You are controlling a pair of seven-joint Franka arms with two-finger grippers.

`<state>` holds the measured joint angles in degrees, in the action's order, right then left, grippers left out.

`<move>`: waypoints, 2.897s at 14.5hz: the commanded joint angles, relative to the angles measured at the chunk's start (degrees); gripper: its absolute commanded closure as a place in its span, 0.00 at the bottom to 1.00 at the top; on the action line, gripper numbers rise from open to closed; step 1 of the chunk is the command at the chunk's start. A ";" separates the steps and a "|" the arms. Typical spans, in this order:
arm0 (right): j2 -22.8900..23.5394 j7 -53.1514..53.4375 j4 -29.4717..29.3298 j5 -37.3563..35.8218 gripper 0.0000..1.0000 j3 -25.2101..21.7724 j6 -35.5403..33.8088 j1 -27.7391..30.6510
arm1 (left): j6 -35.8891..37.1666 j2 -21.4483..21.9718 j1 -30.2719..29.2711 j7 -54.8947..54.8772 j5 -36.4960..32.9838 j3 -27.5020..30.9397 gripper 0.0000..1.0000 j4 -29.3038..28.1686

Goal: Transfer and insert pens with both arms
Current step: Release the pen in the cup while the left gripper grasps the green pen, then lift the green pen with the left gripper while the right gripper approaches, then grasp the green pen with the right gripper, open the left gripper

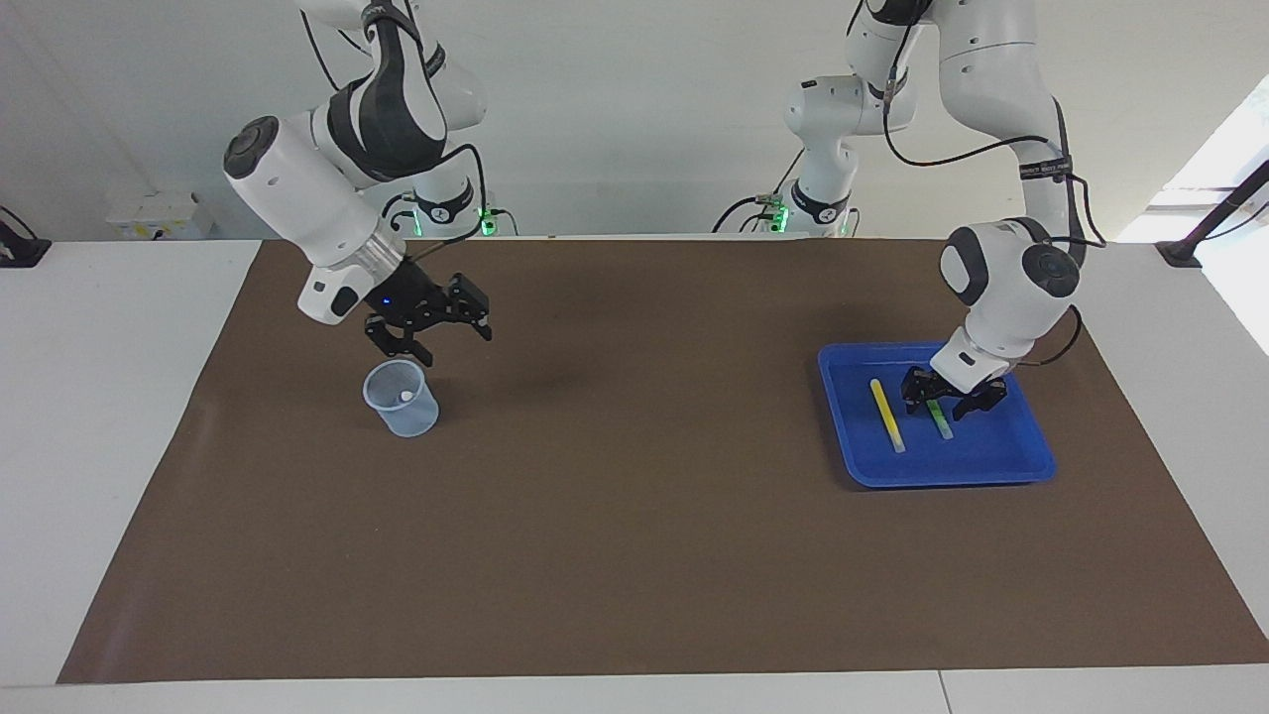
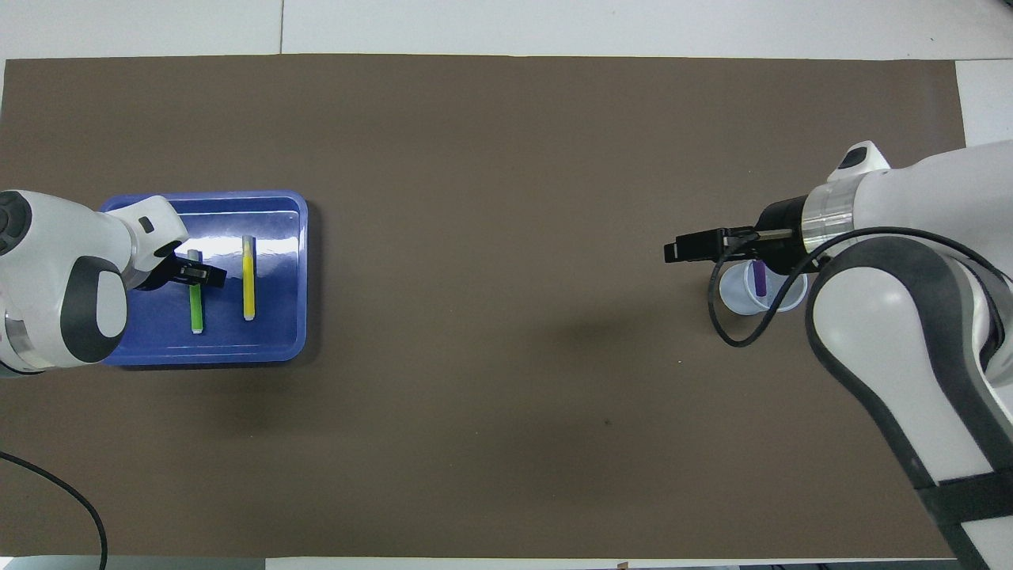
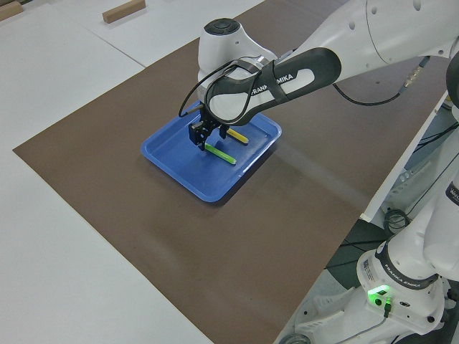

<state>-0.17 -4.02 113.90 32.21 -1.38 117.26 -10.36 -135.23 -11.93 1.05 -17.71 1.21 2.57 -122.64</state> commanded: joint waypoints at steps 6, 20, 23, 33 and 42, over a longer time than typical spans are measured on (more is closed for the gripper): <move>0.35 18.58 -0.61 21.65 0.00 0.06 6.47 -7.73 | -1.26 -0.81 -1.32 0.56 -1.12 -0.19 0.50 -0.58; 1.40 34.87 0.88 28.79 0.00 0.06 30.40 -25.32 | 22.07 -0.72 -0.97 15.29 2.64 -0.46 1.00 13.63; 1.40 34.78 0.89 28.79 0.00 0.06 30.31 -25.32 | 35.53 0.06 1.57 33.11 8.52 -0.55 1.00 21.02; 1.58 33.64 0.80 28.53 0.00 0.15 32.06 -26.54 | 38.30 6.66 14.49 90.10 32.34 -0.81 1.00 22.01; 2.02 31.98 0.18 26.07 0.20 -0.03 30.59 -28.58 | 33.19 9.82 19.86 101.11 37.19 -0.81 1.00 18.23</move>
<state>1.92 30.11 114.28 59.26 -1.32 150.48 -40.15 -100.52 -4.72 20.58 82.86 37.14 1.09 -101.33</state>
